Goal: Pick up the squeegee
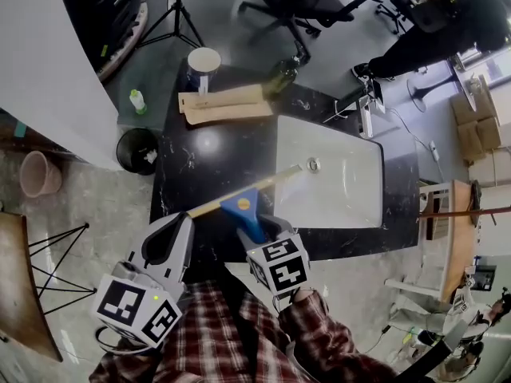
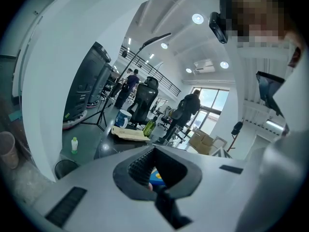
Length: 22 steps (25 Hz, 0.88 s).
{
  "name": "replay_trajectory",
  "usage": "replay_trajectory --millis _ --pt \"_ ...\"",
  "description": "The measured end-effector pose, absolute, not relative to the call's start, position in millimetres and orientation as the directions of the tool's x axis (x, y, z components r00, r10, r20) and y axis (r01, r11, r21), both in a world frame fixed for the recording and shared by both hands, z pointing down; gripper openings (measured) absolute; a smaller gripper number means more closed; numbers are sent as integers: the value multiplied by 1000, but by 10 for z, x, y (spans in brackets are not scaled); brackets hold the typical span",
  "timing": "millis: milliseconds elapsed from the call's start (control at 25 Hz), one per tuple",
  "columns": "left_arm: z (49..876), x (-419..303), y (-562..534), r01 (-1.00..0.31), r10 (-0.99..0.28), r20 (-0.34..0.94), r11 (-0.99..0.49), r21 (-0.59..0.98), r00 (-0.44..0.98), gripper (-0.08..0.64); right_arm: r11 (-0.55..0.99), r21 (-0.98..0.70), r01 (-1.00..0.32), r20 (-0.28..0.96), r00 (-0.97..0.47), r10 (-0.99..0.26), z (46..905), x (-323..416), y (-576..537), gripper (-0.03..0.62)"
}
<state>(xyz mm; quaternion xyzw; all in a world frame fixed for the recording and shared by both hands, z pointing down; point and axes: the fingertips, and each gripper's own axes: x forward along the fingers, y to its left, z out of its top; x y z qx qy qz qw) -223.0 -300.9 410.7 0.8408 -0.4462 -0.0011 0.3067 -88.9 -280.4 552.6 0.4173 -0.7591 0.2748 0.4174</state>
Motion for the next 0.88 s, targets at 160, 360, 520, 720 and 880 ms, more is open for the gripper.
replay_trajectory --millis 160,360,520,720,880 --pt "4125 -2281 -3019 -755 -759 275 -398 520 590 9 518 -56 -854 872 -294 -391 5567 -896 -2814 188" --pt "4150 -2273 -2998 -758 -761 280 -391 523 586 9 536 -44 -843 864 -302 -403 5570 -917 -2817 187" --pt "4129 -2234 -2980 -756 -759 276 -398 519 590 9 500 -59 -864 847 -308 -433 5564 -890 -2829 158" --pt "4104 -2227 -2944 -759 -763 272 -401 512 587 9 468 -73 -881 834 -311 -456 5565 -859 -2838 138" --pt "4072 -2233 -2914 -763 -766 271 -402 506 583 9 453 -98 -886 816 -332 -473 5520 -861 -2842 138"
